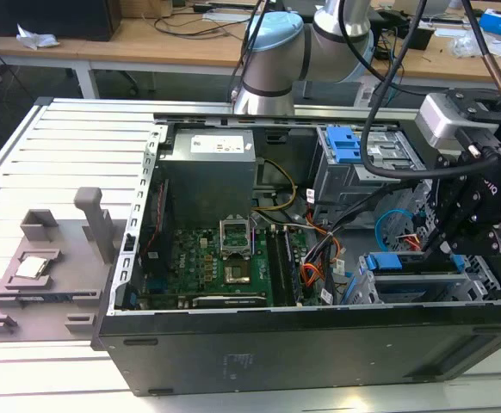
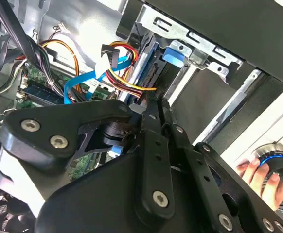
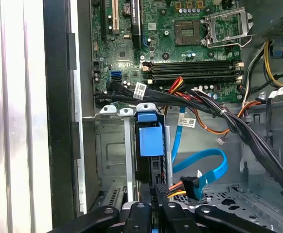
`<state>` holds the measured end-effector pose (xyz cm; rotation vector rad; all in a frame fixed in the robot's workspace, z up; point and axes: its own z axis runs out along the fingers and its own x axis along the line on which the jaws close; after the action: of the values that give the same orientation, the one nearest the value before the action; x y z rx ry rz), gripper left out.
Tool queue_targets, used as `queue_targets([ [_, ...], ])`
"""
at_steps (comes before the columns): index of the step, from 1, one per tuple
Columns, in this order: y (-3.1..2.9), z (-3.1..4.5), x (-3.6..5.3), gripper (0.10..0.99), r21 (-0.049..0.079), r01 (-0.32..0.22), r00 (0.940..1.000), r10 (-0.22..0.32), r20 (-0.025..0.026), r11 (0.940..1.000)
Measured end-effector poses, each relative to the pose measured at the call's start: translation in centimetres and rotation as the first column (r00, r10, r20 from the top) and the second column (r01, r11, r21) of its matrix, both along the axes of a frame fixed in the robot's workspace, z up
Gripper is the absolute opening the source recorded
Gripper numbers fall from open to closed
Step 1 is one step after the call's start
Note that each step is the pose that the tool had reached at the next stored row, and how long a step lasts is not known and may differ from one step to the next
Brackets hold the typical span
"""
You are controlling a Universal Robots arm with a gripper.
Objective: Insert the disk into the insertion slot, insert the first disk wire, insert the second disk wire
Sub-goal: 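Insert the first disk wire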
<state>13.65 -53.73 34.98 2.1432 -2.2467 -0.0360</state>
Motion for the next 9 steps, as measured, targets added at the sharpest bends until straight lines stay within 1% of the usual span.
queue_targets([
  [2,0.13,-0.03,0.03,0.157,0.003,-0.001,1.0000,0.001,-0.0003,1.0000],
  [6,0.83,-0.03,0.47,0.157,0.006,-0.003,1.0000,0.003,-0.0013,1.0000],
  [7,0.93,-0.04,0.55,0.157,0.006,-0.003,1.0000,0.003,-0.0015,1.0000],
  [8,1.04,-0.04,0.82,0.157,0.006,-0.004,1.0000,0.004,-0.0024,1.0000],
  [9,1.05,-0.06,0.93,0.157,0.006,-0.004,1.0000,0.004,-0.0032,1.0000],
])
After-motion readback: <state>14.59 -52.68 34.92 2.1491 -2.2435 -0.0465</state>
